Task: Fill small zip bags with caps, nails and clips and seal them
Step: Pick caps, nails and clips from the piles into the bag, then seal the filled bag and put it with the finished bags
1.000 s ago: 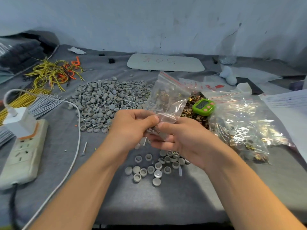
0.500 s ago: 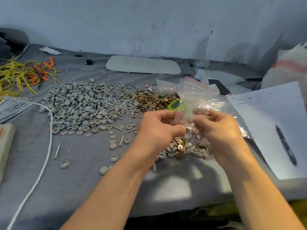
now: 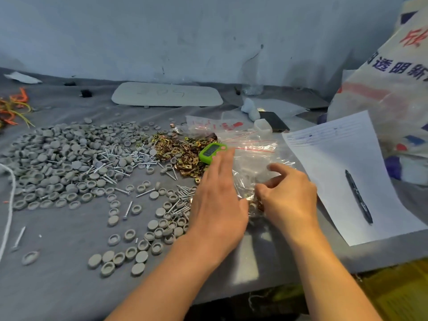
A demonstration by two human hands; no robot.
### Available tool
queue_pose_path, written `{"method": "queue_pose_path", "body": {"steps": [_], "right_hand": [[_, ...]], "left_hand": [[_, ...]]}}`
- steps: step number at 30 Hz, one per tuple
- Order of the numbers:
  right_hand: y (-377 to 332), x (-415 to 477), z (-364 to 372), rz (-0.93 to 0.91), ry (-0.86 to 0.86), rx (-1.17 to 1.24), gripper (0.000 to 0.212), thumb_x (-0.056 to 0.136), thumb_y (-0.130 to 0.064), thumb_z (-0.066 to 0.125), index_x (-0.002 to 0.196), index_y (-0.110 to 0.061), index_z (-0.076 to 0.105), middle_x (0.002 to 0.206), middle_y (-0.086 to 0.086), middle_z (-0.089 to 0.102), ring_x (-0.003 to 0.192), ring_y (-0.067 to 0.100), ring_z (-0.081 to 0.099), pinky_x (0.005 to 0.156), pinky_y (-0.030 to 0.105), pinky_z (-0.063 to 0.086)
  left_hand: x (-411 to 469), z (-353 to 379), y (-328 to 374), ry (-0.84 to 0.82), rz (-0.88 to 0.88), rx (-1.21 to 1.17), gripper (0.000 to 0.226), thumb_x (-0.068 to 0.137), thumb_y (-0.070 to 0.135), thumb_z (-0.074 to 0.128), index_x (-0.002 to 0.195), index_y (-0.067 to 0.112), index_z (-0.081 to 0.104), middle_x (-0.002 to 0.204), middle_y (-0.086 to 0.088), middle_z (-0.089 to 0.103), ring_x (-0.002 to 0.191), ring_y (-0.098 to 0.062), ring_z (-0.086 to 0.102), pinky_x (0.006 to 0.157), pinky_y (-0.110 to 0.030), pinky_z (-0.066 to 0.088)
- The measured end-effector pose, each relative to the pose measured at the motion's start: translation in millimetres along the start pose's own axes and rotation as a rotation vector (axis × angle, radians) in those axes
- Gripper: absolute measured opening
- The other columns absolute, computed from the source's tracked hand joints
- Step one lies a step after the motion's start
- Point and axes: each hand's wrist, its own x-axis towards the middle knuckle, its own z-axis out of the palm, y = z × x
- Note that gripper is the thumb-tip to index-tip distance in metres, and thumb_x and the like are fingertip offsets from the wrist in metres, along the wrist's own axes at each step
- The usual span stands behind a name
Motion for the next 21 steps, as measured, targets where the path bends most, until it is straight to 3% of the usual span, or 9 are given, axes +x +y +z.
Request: {"method": "queue_pose_path", "body": {"steps": [2, 4, 6, 8, 10, 12, 16, 21], "right_hand": [[0.1, 0.0, -1.4, -0.021, 0.001, -0.042, 0.068, 0.082, -0.025, 0.077, 0.147, -0.028, 0.055, 0.102, -0.002, 0.077, 0.110, 0.025, 0.067, 0.095, 0.032, 0.048], [3.3, 0.7, -3.3, -0.033, -0.016, -0.058, 0.072, 0.087, -0.027, 0.073, 0.154, -0.027, 0.046, 0.118, 0.003, 0.074, 0.118, 0.028, 0.064, 0.099, 0.034, 0.047], [8.9, 1.5, -6.0, -0.025, -0.059, -0.062, 0.065, 0.091, -0.026, 0.069, 0.152, -0.025, 0.049, 0.136, 0.003, 0.066, 0.126, 0.026, 0.060, 0.103, 0.032, 0.044], [14.9, 4.6, -9.0, 0.006, -0.051, -0.011, 0.053, 0.094, -0.018, 0.064, 0.145, -0.025, 0.058, 0.140, 0.000, 0.064, 0.127, 0.024, 0.060, 0.106, 0.031, 0.042], [21.7, 9.9, -14.1, 0.065, 0.037, 0.051, 0.048, 0.093, -0.008, 0.056, 0.137, -0.024, 0.065, 0.136, 0.000, 0.068, 0.124, 0.026, 0.061, 0.106, 0.034, 0.044], [30.3, 16.9, -19.7, 0.100, 0.058, 0.020, 0.056, 0.090, 0.001, 0.052, 0.139, -0.023, 0.064, 0.136, 0.004, 0.068, 0.126, 0.029, 0.060, 0.107, 0.037, 0.045], [47.3, 27.0, -17.5, -0.015, -0.248, -0.261, 0.054, 0.087, 0.000, 0.059, 0.135, -0.025, 0.064, 0.128, 0.007, 0.070, 0.118, 0.031, 0.063, 0.094, 0.032, 0.048], [56.6, 36.5, -16.2, -0.055, -0.199, -0.181, 0.066, 0.082, -0.001, 0.063, 0.141, -0.030, 0.062, 0.133, 0.004, 0.069, 0.123, 0.029, 0.062, 0.090, 0.024, 0.043]], "left_hand": [[-2.0, 8.9, 4.5, -0.073, 0.202, 0.096, 0.085, 0.094, 0.018, 0.062, 0.163, 0.025, 0.013, 0.172, 0.002, 0.009, 0.158, -0.016, 0.005, 0.122, -0.026, -0.008], [-3.0, 20.5, 2.8, -0.258, 0.310, 0.206, 0.073, 0.101, 0.025, 0.047, 0.164, 0.017, 0.010, 0.173, -0.004, -0.002, 0.158, -0.020, -0.009, 0.121, -0.029, -0.018], [-3.4, 27.7, -3.4, -0.388, 0.318, 0.292, 0.070, 0.108, 0.034, 0.033, 0.164, 0.017, -0.005, 0.172, -0.004, -0.014, 0.157, -0.022, -0.017, 0.126, -0.038, -0.014], [-1.6, 29.0, -9.9, -0.416, 0.321, 0.336, 0.068, 0.110, 0.042, 0.025, 0.163, 0.021, -0.012, 0.170, -0.001, -0.019, 0.156, -0.022, -0.021, 0.127, -0.042, -0.011], [-0.2, 27.3, -15.3, -0.401, 0.290, 0.333, 0.067, 0.109, 0.048, 0.023, 0.164, 0.026, -0.010, 0.170, 0.003, -0.018, 0.156, -0.018, -0.019, 0.126, -0.039, -0.012], [-1.1, 25.9, -17.4, -0.329, 0.257, 0.318, 0.067, 0.107, 0.050, 0.023, 0.163, 0.028, -0.007, 0.170, 0.006, -0.016, 0.156, -0.014, -0.018, 0.124, -0.035, -0.016], [-8.0, 37.8, -4.8, -0.282, 0.359, 0.284, 0.071, 0.104, 0.046, 0.025, 0.164, 0.027, -0.007, 0.169, 0.006, -0.017, 0.155, -0.012, -0.023, 0.126, -0.036, -0.015], [-1.7, 49.3, -3.7, -0.265, 0.354, 0.373, 0.073, 0.104, 0.052, 0.031, 0.165, 0.026, 0.002, 0.173, 0.002, -0.003, 0.158, -0.016, -0.010, 0.127, -0.038, -0.011]]}}
